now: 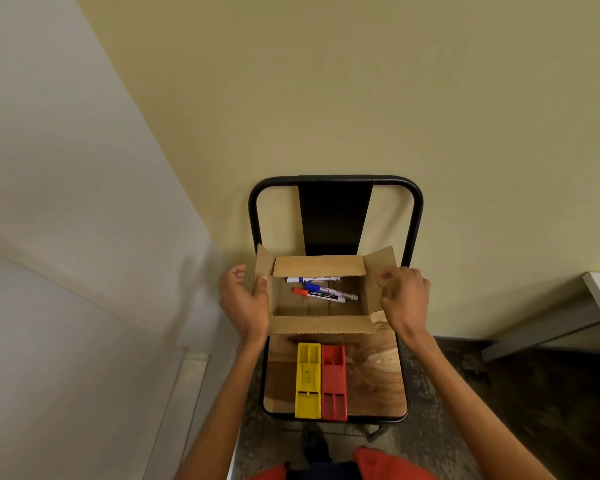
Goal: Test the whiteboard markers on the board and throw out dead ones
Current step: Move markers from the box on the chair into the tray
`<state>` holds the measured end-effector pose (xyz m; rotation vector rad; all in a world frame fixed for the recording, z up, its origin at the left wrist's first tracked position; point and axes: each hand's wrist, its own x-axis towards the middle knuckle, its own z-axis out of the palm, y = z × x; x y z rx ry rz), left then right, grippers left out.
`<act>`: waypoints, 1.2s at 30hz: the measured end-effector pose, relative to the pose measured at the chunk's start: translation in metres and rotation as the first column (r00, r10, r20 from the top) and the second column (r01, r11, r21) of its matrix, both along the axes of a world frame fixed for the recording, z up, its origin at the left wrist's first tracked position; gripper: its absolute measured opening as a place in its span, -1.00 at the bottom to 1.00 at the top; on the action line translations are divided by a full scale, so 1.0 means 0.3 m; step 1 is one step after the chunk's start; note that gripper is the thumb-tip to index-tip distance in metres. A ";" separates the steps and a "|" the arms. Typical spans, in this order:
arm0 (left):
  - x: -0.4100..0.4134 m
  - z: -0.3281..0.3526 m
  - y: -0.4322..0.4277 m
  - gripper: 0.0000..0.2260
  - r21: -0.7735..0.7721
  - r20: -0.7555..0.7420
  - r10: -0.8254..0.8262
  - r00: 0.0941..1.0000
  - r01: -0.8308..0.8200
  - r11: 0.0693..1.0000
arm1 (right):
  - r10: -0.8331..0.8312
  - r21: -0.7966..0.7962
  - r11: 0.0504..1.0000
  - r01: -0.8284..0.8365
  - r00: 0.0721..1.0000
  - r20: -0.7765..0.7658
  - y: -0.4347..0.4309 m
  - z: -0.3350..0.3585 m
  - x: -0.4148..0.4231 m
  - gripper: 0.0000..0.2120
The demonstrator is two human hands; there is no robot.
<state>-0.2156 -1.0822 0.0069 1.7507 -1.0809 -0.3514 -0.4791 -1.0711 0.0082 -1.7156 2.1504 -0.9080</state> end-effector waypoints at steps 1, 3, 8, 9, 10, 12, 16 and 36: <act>-0.018 0.012 0.003 -0.76 -0.050 0.069 -0.052 0.996 0.055 0.997 | 0.061 -0.020 0.998 -0.060 0.997 0.044 0.001 0.019 0.022 -0.66; -0.058 0.011 0.002 -0.85 -0.031 0.086 -0.253 0.964 0.256 0.966 | 0.191 0.006 0.981 -0.193 0.972 0.139 0.003 0.034 0.071 -0.69; -0.141 -0.063 -0.045 -0.88 0.421 0.019 -0.604 0.797 0.541 0.728 | 0.420 0.300 0.858 -0.417 0.906 0.059 -0.041 -0.043 0.183 -0.66; -0.147 -0.083 -0.058 -0.84 0.475 0.010 -0.637 0.771 0.557 0.681 | 0.428 0.367 0.832 -0.416 0.902 0.055 -0.058 -0.066 0.194 -0.64; -0.149 -0.104 -0.072 -0.79 0.525 0.004 -0.667 0.745 0.566 0.635 | 0.424 0.416 0.813 -0.408 0.904 0.058 -0.074 -0.084 0.202 -0.63; -0.149 -0.133 -0.105 -0.71 0.609 0.024 -0.716 0.697 0.558 0.564 | 0.419 0.462 0.792 -0.400 0.906 0.065 -0.111 -0.113 0.210 -0.61; -0.144 -0.169 -0.176 -0.62 0.719 0.108 -0.808 0.579 0.515 0.466 | 0.405 0.529 0.771 -0.353 0.914 0.020 -0.185 -0.170 0.223 -0.70; -0.157 -0.225 -0.254 -0.74 0.866 0.061 -0.954 0.293 0.459 0.197 | 0.536 0.627 0.720 -0.297 0.812 -0.231 -0.280 -0.290 0.220 -0.64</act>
